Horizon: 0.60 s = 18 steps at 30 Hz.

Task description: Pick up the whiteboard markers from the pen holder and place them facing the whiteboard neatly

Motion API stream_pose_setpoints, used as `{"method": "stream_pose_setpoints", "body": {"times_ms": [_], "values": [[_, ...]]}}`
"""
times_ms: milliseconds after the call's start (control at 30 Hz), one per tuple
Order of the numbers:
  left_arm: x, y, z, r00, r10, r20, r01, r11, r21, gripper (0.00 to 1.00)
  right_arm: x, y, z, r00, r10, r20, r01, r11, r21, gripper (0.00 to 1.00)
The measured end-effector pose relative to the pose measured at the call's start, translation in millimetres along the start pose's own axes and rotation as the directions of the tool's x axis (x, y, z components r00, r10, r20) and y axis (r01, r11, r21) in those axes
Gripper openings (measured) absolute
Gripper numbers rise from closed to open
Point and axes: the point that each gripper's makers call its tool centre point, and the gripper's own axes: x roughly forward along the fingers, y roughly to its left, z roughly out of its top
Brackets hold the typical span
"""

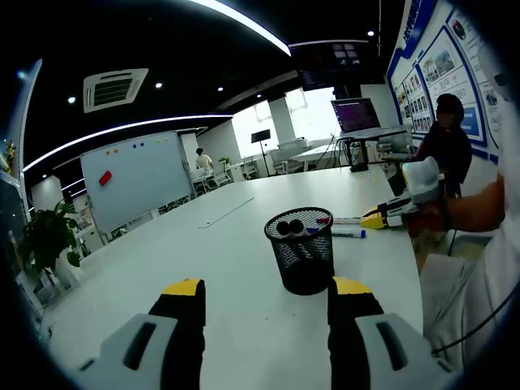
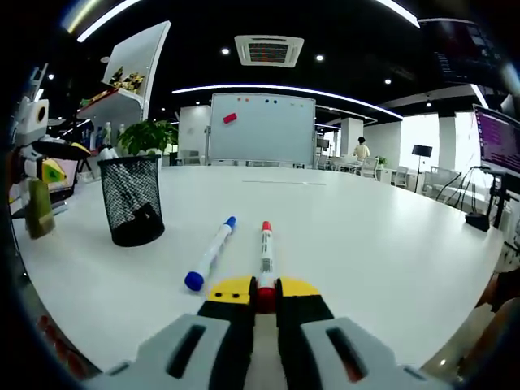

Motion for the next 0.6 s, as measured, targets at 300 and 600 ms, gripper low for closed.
{"method": "stream_pose_setpoints", "body": {"times_ms": [300, 600], "values": [[-0.3, 1.1, -0.4, 1.0, 0.0, 0.001, 0.0, 1.0, 0.0, 0.62, 0.3, 0.0, 0.0, 1.0, -0.003, -0.001, 0.003, 1.0, 0.004, 0.1], [-0.1, 1.8, -0.6, 1.0, 0.001, 0.001, -0.001, 1.0, 0.0, 0.62, 0.7, 0.1, 0.3, 1.0, -0.002, 0.003, 0.002, 1.0, 0.002, 0.12]]}}
